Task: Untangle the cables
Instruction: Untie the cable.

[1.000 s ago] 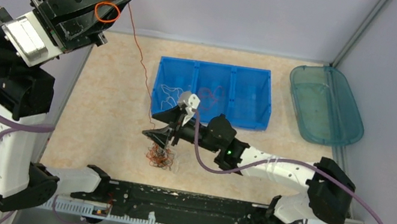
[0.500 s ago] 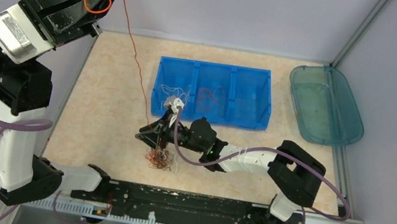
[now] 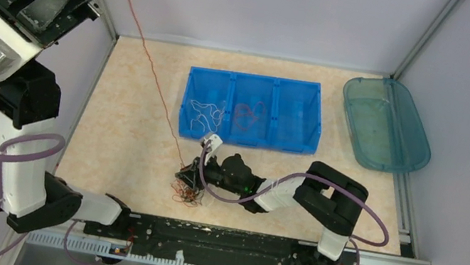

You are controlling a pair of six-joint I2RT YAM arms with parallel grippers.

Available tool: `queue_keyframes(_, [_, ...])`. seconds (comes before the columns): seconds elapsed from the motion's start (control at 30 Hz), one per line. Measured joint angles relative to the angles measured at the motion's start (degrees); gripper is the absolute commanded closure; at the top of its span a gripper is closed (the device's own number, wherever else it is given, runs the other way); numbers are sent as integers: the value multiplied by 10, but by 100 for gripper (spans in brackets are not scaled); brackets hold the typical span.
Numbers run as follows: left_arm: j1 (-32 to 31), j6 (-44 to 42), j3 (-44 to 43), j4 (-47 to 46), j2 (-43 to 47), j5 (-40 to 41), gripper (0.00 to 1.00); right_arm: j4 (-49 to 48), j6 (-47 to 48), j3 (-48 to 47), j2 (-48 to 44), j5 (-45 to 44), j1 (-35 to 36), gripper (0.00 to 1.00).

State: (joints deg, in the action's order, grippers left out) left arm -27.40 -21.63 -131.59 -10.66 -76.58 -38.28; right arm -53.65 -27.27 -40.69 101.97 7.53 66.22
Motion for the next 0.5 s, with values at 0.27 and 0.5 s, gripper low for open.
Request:
queue_keyframes(0.27, [0,-70,-41,-110,-23,45,100,-30,-10,36,5,-40,0,58])
queue_keyframes(0.5, [0,-152,-63,-199,-36,76,100,-40,-14,73,19,-69,4,47])
